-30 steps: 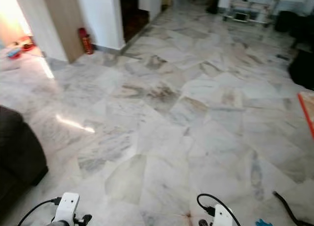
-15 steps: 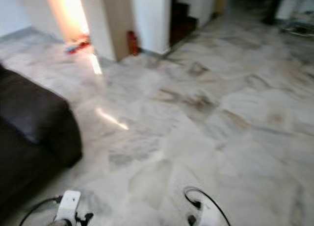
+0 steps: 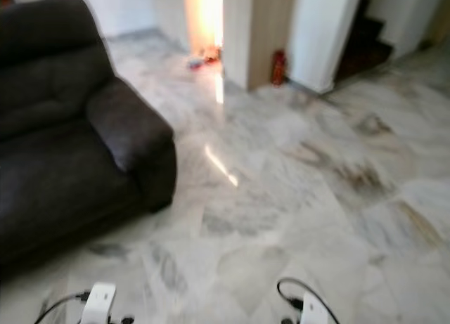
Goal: Move the pillow to the sofa from floor
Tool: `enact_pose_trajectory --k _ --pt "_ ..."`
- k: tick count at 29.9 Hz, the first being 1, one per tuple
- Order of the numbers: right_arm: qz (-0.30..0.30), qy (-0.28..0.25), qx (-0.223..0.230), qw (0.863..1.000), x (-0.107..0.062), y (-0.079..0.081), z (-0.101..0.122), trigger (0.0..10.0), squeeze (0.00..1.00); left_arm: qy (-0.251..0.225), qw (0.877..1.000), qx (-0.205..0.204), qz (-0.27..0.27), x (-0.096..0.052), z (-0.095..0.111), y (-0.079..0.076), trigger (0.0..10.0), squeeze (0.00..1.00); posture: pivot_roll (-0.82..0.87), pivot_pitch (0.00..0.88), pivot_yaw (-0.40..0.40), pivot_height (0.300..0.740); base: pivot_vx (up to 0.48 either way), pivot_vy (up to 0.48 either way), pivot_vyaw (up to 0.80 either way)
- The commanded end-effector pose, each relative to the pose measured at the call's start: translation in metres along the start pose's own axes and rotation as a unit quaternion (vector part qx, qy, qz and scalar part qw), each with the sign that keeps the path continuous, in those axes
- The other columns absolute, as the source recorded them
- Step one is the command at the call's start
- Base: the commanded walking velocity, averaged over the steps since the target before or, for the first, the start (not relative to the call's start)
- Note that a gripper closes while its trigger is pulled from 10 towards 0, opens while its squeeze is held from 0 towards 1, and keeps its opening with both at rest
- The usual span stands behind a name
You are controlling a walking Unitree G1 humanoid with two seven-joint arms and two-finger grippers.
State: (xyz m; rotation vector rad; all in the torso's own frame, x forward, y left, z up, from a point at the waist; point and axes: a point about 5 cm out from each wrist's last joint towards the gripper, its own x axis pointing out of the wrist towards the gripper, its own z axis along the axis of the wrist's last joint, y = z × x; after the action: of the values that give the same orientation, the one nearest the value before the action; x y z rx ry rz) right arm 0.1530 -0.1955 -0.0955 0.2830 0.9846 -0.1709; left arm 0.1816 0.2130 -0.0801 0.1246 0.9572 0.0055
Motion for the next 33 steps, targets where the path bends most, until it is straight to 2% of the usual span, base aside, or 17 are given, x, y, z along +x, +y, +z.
enact_pose_trajectory --k 1,33 --pt "0.010 0.000 -0.001 1.000 0.001 0.007 0.001 10.0 0.00 0.012 1.000 -0.003 0.003 -0.001 -0.005 0.000 10.0 0.00 0.02 0.000 -0.056 0.740 0.000 0.000 0.80" --pt "0.015 0.002 -0.003 1.000 0.001 0.009 0.000 10.0 0.00 0.030 1.000 -0.001 0.006 -0.003 -0.017 0.001 10.0 0.00 0.02 0.000 -0.053 0.740 0.000 0.000 0.80"
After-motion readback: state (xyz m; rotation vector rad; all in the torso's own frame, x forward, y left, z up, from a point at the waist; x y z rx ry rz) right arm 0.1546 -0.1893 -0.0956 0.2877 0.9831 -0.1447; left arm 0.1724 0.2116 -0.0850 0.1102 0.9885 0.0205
